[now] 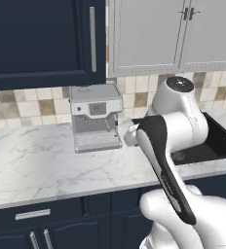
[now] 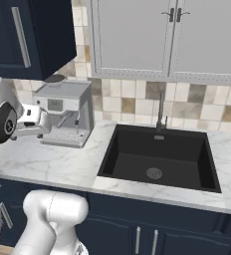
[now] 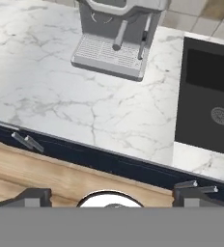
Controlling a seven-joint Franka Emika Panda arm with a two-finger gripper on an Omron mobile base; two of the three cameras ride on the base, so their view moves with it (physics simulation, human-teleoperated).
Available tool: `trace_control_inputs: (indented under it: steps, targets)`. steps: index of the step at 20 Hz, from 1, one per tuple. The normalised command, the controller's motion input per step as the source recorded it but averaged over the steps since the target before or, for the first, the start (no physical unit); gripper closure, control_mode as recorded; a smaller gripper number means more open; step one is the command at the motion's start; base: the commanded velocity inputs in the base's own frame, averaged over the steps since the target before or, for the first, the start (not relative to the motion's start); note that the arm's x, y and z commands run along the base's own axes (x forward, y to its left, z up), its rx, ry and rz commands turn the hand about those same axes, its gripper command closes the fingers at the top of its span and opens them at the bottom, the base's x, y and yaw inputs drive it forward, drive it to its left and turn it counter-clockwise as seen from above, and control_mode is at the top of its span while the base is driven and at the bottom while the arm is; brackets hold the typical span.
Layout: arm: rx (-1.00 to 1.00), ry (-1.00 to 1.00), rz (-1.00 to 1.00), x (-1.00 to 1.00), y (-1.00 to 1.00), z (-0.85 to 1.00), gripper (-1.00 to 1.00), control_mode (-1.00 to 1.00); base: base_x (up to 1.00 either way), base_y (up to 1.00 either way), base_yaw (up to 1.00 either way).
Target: Take the tongs from the drawer on the left and place them on the dining counter next to the tray containing the hot dog.
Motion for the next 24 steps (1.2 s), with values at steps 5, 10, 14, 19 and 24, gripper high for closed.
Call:
trace_control_inputs:
  steps: [5, 10, 14, 19, 24]
  targets:
    - [-0.19, -0.02, 0.09, 0.00, 0.36, -0.45, -1.00, -1.00, 0.00, 0.00, 0.00]
    - [-0.13, -0.08, 0.04, 0.00, 0.39, -0.40, -1.00, -1.00, 0.00, 0.00, 0.00]
    - [-0.06, -0.03, 0.04, -0.03, 0.48, -0.23, -1.00, -1.00, 0.00, 0.00, 0.00]
    - [-0.05, 0.00, 0.08, -0.12, 0.38, -0.17, -1.00, -1.00, 0.00, 0.00, 0.00]
    - [-0.04, 0.00, 0.09, -0.14, 0.32, -0.13, -1.00, -1.00, 0.00, 0.00, 0.00]
